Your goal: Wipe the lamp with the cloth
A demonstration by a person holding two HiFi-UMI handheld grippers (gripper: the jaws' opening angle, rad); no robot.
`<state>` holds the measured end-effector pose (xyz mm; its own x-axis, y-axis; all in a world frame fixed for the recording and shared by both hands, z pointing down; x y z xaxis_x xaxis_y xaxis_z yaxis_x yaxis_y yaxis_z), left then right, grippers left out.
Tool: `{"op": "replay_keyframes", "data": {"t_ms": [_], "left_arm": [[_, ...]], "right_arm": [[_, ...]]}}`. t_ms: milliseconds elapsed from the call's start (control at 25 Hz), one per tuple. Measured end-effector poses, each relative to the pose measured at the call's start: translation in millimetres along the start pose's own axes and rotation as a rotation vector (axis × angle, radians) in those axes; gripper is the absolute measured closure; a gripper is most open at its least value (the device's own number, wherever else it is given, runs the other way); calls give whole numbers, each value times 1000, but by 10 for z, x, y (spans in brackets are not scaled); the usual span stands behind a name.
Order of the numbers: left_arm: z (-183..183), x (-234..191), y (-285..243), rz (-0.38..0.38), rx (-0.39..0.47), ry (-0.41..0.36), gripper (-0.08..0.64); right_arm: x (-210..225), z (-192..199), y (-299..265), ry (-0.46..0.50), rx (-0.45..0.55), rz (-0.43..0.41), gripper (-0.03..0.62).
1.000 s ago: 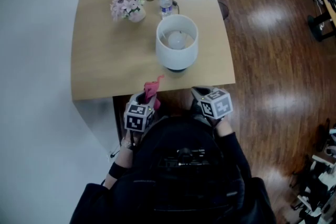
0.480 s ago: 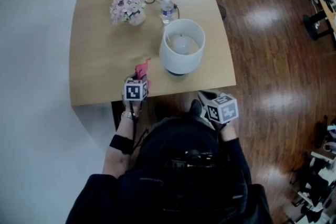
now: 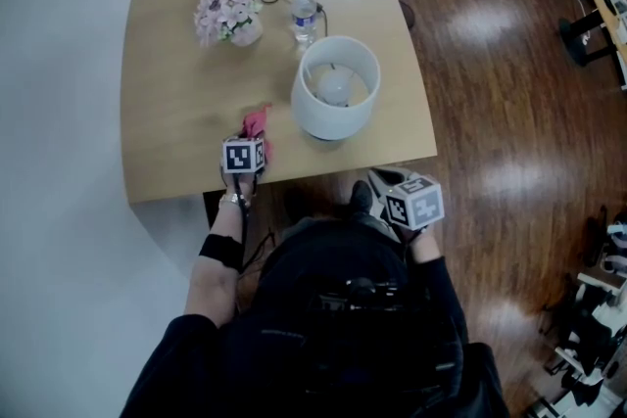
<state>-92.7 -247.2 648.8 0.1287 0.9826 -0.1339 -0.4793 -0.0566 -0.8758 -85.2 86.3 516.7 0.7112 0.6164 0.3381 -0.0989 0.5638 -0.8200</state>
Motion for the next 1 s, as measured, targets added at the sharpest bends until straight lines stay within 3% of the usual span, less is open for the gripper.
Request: {"op": "replay_keyframes", "data": {"t_ms": [200, 400, 480, 560, 720, 840, 1000], "left_arm": [[-31, 63, 77, 53, 37, 18, 302], [-76, -46, 616, -21, 140, 35, 299], [-114, 40, 962, -9, 191, 40, 301], [-150, 340, 1287, 60, 218, -6, 350], [-81, 1178, 1609, 227, 200, -164, 559], [3, 1617, 1580, 302, 172, -227, 560], [56, 1916, 1535, 313, 145, -305, 560]], "right_arm": [[-20, -12, -64, 10, -10, -24, 588], [-74, -73, -84, 39, -8, -42, 588], [-97, -73, -114, 47, -10, -59, 588], [-129, -101, -129, 63, -8, -73, 588], [-135, -136, -145, 104, 2, -82, 588], [-156, -167, -132, 148, 15, -94, 588], [-188, -176, -118, 219, 27, -114, 589]]}}
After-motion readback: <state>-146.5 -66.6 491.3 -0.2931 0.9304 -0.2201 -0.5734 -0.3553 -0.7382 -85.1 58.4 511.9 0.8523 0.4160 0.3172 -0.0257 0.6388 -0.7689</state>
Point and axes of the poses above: the fingertips, and each gripper's own axes: y backward along the fingers, x to its right, z out of its underside, the point moved 4 cm from there along y, backward along the fingers, and after that the axes turned 5 degrees about -x, right-handed, at the moved point
